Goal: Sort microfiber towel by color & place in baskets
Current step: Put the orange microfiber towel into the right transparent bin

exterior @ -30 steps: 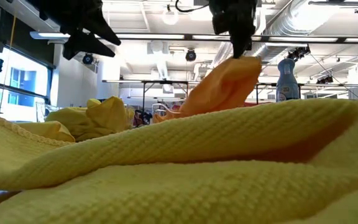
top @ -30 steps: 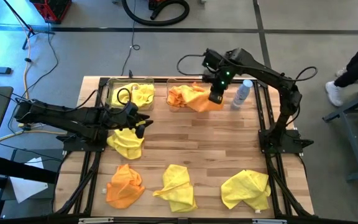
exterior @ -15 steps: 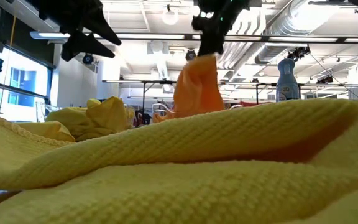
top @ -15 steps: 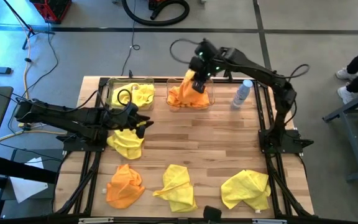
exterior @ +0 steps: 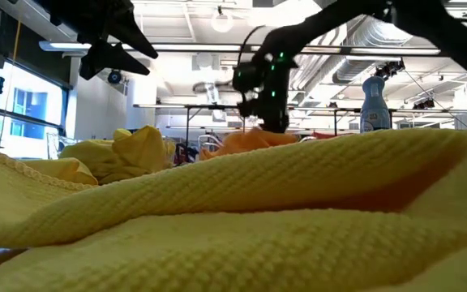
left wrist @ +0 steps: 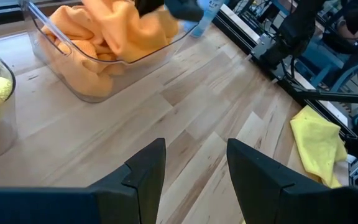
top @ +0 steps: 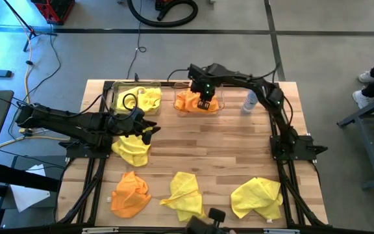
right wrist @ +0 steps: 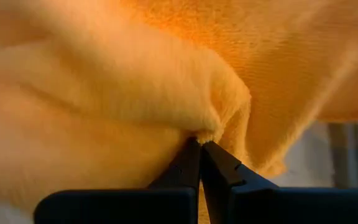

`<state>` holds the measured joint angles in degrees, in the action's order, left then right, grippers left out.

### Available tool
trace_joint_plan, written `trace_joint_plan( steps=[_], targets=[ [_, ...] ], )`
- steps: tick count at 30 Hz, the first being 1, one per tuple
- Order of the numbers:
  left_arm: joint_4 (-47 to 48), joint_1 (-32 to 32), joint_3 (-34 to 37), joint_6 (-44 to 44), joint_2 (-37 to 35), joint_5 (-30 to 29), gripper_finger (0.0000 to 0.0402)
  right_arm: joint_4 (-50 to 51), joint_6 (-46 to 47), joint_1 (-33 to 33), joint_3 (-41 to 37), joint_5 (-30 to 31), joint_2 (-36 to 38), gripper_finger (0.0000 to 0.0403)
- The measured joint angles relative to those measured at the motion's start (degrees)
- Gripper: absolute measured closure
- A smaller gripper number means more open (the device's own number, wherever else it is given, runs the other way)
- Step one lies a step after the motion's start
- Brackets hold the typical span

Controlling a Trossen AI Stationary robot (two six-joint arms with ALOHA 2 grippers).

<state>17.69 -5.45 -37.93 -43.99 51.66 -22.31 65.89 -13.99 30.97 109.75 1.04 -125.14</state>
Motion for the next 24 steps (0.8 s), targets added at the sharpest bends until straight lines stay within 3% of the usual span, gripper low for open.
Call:
trace_joint_plan(
  steps=[12,19,24],
  targets=[
    [0.28,0.0,-0.02,-0.32,-0.01,0.02,0.0243,1.51,4.98,1.42,0.09,0.35,-6.19,0.0403],
    [0.44,0.0,-0.04,-0.94,-0.02,0.04,0.0243,5.72,5.12,1.97,0.0,0.57,-0.64,0.0403],
    [0.45,0.0,-0.04,-0.95,-0.02,-0.09,0.0243,9.23,6.44,2.12,0.0,8.83,3.56,0.0403]
  ],
)
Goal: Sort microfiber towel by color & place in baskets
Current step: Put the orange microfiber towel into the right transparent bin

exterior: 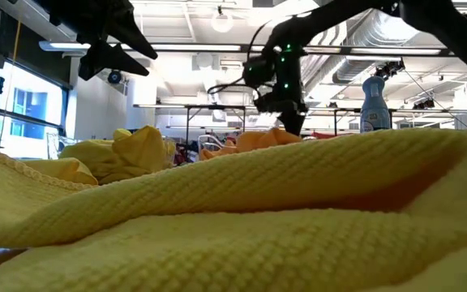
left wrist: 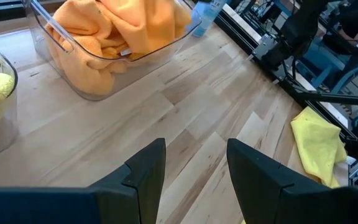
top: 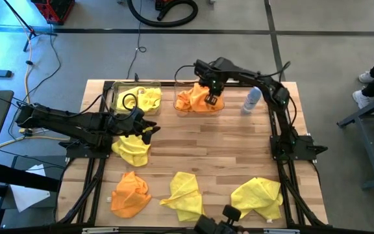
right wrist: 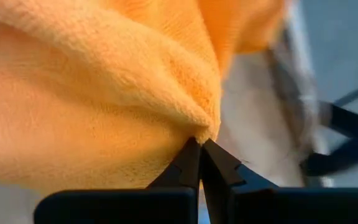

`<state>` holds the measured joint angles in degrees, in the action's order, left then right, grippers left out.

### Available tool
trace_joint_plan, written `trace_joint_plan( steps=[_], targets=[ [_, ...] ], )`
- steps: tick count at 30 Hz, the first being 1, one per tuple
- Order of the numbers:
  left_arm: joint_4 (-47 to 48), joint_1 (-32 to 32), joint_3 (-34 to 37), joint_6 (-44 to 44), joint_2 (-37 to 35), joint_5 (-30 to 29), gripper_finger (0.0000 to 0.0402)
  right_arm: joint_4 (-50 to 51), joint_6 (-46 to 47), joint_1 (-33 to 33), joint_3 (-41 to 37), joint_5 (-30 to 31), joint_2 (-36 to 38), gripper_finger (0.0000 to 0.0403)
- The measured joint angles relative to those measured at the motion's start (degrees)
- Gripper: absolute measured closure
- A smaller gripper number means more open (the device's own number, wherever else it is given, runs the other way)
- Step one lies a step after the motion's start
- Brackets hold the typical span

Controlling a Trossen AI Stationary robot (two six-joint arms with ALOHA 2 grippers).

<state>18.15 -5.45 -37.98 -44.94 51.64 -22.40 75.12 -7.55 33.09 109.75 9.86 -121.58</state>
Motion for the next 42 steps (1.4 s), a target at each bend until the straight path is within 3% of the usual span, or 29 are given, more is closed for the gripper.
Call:
trace_joint_plan(
  steps=[2,10,19,24,32,42],
  targets=[
    [-0.01,0.0,0.0,-0.01,0.0,-0.44,0.0243,-0.49,-0.21,0.32,0.04,1.31,0.28,0.0403],
    [0.03,0.0,0.0,-0.03,0.0,-0.63,0.0243,-3.8,1.3,0.73,-0.02,-3.19,-1.31,0.0394],
    [0.09,0.2,0.0,0.02,0.0,-1.38,0.0243,-0.83,0.16,1.55,-0.02,-4.7,-0.06,0.0294],
    [0.32,0.2,0.0,0.04,0.0,-1.46,0.0243,0.96,4.1,2.73,-0.02,-4.73,3.06,0.0255],
    [0.51,0.2,0.0,0.06,0.0,-1.98,0.0243,-5.92,11.83,0.5,0.0,-7.18,5.77,0.0265],
    [0.5,0.2,0.0,0.04,0.0,-2.03,0.0243,-11.21,13.6,-3.28,0.04,-6.92,-2.21,0.027]
  ],
)
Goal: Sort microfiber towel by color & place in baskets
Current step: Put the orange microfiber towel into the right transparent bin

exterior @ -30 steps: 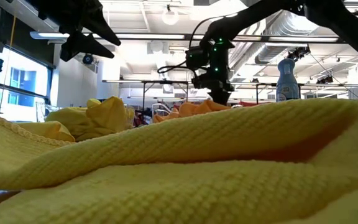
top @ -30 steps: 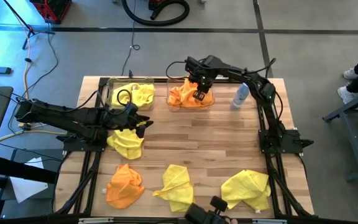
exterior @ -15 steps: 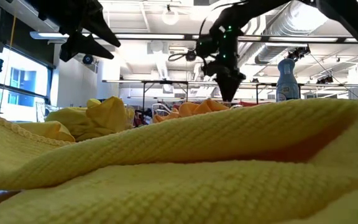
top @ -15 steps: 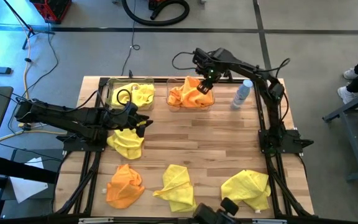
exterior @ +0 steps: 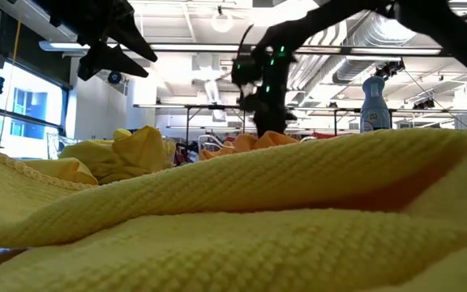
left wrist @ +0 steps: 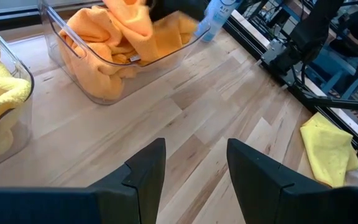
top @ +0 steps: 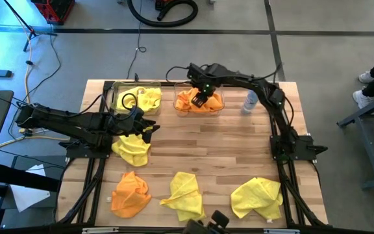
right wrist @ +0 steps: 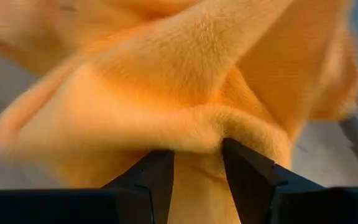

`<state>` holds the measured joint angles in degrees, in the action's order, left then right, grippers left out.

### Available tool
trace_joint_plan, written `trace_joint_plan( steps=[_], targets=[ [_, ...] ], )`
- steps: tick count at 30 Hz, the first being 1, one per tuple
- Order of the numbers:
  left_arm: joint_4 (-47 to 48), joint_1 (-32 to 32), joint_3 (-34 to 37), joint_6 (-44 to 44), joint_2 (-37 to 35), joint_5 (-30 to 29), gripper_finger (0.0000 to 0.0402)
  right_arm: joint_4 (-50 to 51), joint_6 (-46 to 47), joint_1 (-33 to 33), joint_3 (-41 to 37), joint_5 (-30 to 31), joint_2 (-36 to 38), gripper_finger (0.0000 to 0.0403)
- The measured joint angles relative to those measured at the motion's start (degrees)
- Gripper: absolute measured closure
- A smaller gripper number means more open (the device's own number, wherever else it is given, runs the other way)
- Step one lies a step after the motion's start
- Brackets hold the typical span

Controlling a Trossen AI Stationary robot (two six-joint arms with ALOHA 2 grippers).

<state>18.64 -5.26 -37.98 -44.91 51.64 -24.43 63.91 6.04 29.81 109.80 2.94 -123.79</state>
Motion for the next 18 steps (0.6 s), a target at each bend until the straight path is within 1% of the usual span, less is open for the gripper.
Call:
trace_joint_plan(
  steps=[4,8,14,18],
  targets=[
    [-0.01,0.0,0.0,0.0,0.0,0.0,0.0243,-1.52,0.56,0.27,-0.04,0.02,-4.0,0.027],
    [0.01,0.0,0.0,0.02,0.0,0.0,0.0243,-3.44,0.57,0.18,-0.04,0.02,-5.83,0.027],
    [0.28,0.0,0.0,0.32,0.0,0.0,0.0243,-2.58,1.7,0.08,0.07,0.33,-5.02,0.027],
    [1.17,0.0,0.0,5.94,0.02,0.01,0.0243,1.05,4.46,0.19,1.77,1.46,-2.67,0.027]
  ],
)
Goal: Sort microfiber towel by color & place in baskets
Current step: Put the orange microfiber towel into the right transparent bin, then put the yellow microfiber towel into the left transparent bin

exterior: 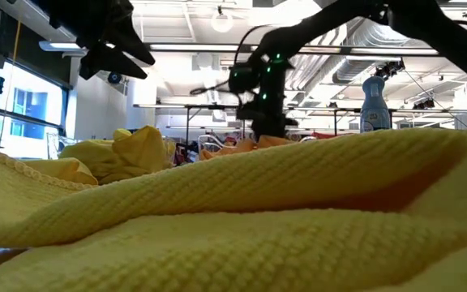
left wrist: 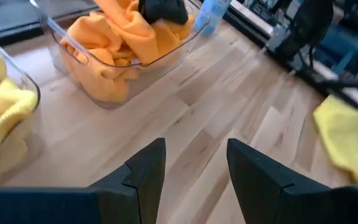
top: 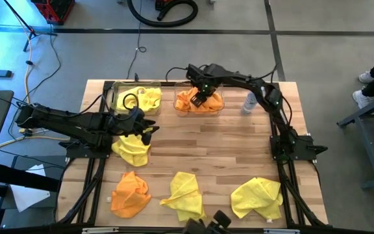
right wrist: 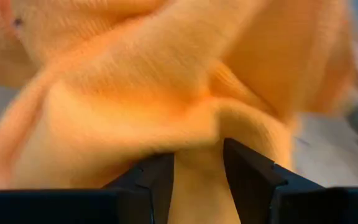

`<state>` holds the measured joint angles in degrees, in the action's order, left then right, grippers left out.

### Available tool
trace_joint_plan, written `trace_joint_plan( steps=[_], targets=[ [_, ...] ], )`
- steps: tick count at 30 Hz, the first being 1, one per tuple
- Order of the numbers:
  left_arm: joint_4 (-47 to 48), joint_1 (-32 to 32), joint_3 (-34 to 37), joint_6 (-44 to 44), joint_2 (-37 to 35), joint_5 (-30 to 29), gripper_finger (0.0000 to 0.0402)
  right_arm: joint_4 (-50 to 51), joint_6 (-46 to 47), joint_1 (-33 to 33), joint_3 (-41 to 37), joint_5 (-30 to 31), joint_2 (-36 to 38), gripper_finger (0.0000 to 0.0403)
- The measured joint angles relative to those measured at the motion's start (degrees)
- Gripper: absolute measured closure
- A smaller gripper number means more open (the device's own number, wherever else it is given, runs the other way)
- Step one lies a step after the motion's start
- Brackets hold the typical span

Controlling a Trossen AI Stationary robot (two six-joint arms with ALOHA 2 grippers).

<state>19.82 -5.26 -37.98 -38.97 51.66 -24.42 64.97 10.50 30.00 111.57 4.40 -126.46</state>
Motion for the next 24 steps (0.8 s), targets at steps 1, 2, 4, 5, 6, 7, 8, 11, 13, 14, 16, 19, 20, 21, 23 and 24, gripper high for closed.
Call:
trace_joint_plan(
  steps=[1,2,4,5,6,7,8,11,13,14,16,19,20,21,23,24],
  targets=[
    [0.11,0.0,0.0,1.37,-0.02,0.01,0.0243,0.93,0.48,0.0,0.2,0.68,0.79,0.027],
    [-0.02,0.0,0.0,2.65,-0.02,0.07,0.0243,1.78,1.29,-0.02,0.46,1.45,1.94,0.027],
    [0.05,0.07,0.0,5.09,-0.02,0.15,0.0243,3.23,2.46,-0.02,0.91,1.66,4.66,0.027],
    [-0.01,0.07,0.0,6.27,-0.02,0.17,0.0243,3.81,3.35,-0.02,0.95,1.55,6.35,0.027],
    [0.07,0.07,0.0,7.39,-0.02,0.17,0.0243,4.56,4.37,-0.16,1.01,1.53,8.07,0.027],
    [0.05,0.09,0.0,8.57,-0.02,0.17,0.0243,5.32,5.19,-0.22,1.03,1.28,9.83,0.027],
    [0.05,0.09,0.0,9.71,-0.02,0.17,0.0243,5.99,5.73,-0.54,1.03,1.32,11.41,0.027],
    [0.09,0.09,0.0,12.74,-0.02,0.21,0.0243,6.06,6.85,-2.32,0.24,2.58,16.41,0.027],
    [0.38,0.26,0.0,13.96,-0.02,0.24,0.0243,5.94,8.95,-4.04,-2.06,3.14,19.71,0.027],
    [0.61,0.54,0.0,14.0,-0.02,0.31,0.0243,5.3,10.3,-5.19,-3.93,4.12,21.4,0.027],
    [1.94,1.24,0.0,13.24,-0.04,0.34,0.0243,3.87,14.24,-8.09,-9.24,6.21,25.16,0.027],
    [7.04,2.84,-0.15,12.65,-0.04,1.49,0.0243,-0.43,22.43,-14.14,-18.97,8.83,31.85,0.027],
    [9.9,3.5,-0.58,12.49,0.02,2.77,0.0243,-1.83,25.35,-16.56,-22.37,9.21,34.12,0.027],
    [13.03,4.15,-1.18,11.83,0.29,3.99,0.0243,-3.36,28.6,-19.03,-25.6,9.72,36.16,0.027],
    [19.75,5.47,-2.86,8.79,1.41,5.81,0.0243,-5.84,35.67,-24.27,-31.54,10.51,40.11,0.027],
    [23.95,6.12,-3.68,6.67,2.0,6.46,0.0243,-6.97,39.55,-27.03,-34.0,11.09,41.99,0.027]
  ],
)
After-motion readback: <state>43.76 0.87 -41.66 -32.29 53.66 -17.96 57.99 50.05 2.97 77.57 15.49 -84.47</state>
